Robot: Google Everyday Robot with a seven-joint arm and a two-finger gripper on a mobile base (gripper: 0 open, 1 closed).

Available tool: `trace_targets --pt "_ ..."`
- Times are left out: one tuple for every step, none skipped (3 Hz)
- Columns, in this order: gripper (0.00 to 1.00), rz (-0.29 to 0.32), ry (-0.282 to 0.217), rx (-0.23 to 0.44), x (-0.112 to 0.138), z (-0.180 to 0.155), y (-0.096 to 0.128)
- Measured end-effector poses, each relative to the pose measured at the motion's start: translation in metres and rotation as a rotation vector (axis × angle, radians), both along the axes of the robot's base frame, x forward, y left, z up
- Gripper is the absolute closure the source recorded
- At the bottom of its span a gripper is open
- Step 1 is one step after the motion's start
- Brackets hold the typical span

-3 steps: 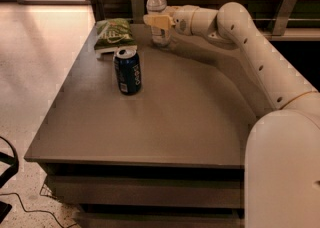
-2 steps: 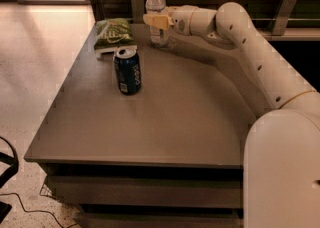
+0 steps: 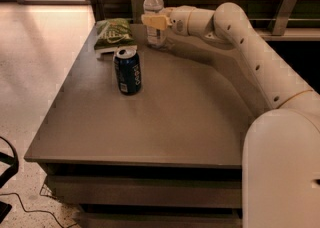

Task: Pick blue plastic bottle

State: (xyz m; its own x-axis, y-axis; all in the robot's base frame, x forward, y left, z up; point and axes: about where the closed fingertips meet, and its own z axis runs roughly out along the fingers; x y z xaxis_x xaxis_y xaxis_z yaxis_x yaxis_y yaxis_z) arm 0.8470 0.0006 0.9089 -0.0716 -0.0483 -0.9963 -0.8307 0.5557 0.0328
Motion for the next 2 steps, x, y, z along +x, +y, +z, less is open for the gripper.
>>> trace_targets --pt "1.00 0.000 0.000 0.000 0.000 0.000 0.000" --pt "1.00 -0.024 -0.022 0.003 -0.010 0.017 -0.014"
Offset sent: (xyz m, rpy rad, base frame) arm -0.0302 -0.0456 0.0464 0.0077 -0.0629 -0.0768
